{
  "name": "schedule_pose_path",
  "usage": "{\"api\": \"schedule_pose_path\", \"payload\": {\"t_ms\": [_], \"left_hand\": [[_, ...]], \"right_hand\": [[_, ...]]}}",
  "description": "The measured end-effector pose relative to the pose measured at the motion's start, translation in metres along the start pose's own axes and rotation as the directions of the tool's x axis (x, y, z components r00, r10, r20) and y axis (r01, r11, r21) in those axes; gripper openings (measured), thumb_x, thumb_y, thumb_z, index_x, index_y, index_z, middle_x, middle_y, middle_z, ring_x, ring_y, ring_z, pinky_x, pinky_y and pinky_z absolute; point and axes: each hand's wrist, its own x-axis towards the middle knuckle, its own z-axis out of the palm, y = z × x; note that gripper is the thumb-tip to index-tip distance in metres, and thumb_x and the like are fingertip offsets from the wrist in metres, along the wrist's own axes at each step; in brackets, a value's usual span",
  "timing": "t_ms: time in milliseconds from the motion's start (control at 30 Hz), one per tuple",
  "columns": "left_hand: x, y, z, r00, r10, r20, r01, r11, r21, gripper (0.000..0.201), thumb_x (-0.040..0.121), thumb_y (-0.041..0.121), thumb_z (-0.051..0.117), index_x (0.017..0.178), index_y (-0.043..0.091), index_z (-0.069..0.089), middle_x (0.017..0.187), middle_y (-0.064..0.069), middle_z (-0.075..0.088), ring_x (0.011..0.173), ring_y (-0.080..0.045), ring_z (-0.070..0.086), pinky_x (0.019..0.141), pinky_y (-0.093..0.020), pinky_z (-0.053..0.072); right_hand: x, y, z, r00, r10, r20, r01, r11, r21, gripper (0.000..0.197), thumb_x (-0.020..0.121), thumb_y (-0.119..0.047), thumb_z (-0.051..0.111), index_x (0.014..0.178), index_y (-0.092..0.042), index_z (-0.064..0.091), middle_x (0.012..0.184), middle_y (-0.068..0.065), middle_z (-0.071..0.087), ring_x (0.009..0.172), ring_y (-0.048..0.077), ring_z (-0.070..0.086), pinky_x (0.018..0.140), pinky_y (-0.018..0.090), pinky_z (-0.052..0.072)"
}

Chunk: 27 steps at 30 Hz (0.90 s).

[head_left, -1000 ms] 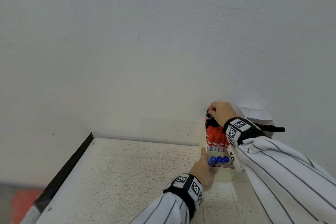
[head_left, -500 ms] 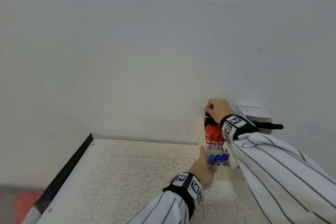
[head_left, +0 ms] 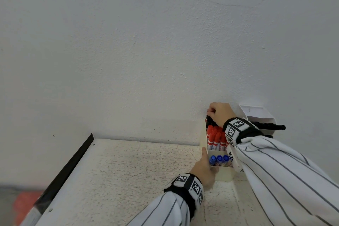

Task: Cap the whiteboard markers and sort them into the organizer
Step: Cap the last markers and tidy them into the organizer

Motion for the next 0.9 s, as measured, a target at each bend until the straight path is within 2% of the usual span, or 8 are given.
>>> {"api": "schedule_pose_path", "payload": {"t_ms": [267,467,600,733,900], "left_hand": [[0.0016,0.0002,0.0004,1.0,-0.008,0.008,0.008,1.0,0.0,0.079,0.097,0.021,0.043,0.147,0.015,-0.018,0.141,-0.01,0.045,0.119,-0.025,0.051,0.091,-0.026,0.037],[-0.0003,0.0007,0.0012,1.0,-0.007,-0.001,0.007,1.0,-0.015,0.078,0.097,0.02,0.042,0.147,0.016,-0.017,0.139,-0.011,0.046,0.119,-0.025,0.051,0.091,-0.025,0.036],[-0.002,0.0019,0.0025,1.0,-0.005,-0.014,0.005,1.0,-0.018,0.076,0.097,0.021,0.042,0.147,0.016,-0.016,0.14,-0.011,0.045,0.119,-0.025,0.051,0.091,-0.025,0.037],[-0.0027,0.0014,0.0028,1.0,0.0,-0.012,-0.001,1.0,-0.031,0.076,0.098,0.02,0.041,0.147,0.016,-0.016,0.14,-0.01,0.045,0.117,-0.024,0.052,0.086,-0.022,0.035],[-0.0013,-0.0001,0.0026,1.0,0.002,-0.009,-0.003,0.999,-0.033,0.076,0.098,0.02,0.041,0.147,0.017,-0.017,0.14,-0.01,0.045,0.116,-0.023,0.053,0.087,-0.023,0.036]], "right_hand": [[-0.0009,0.0017,0.0,1.0,0.016,0.02,-0.016,1.0,-0.018,0.013,0.091,-0.011,0.052,0.086,-0.002,0.06,0.105,0.015,0.065,0.098,0.029,0.058,0.084,0.028,0.041],[-0.0039,-0.0015,0.0023,0.999,0.038,0.016,-0.038,0.999,-0.032,0.019,0.092,-0.012,0.05,0.096,0.002,0.06,0.104,0.018,0.062,0.097,0.03,0.056,0.084,0.031,0.041],[-0.0038,-0.0025,0.0043,1.0,0.006,-0.022,-0.006,1.0,-0.005,0.017,0.09,-0.007,0.053,0.093,0.007,0.063,0.109,0.019,0.054,0.099,0.03,0.053,0.084,0.026,0.036],[-0.0035,-0.0015,0.0037,0.999,0.0,-0.032,-0.001,1.0,-0.021,0.014,0.088,-0.005,0.056,0.09,0.005,0.064,0.104,0.02,0.058,0.097,0.031,0.054,0.081,0.026,0.036],[-0.0037,0.001,0.0026,0.999,0.016,-0.048,-0.016,1.0,-0.006,0.013,0.087,-0.006,0.058,0.09,0.003,0.065,0.103,0.017,0.061,0.097,0.029,0.056,0.084,0.027,0.039]]}}
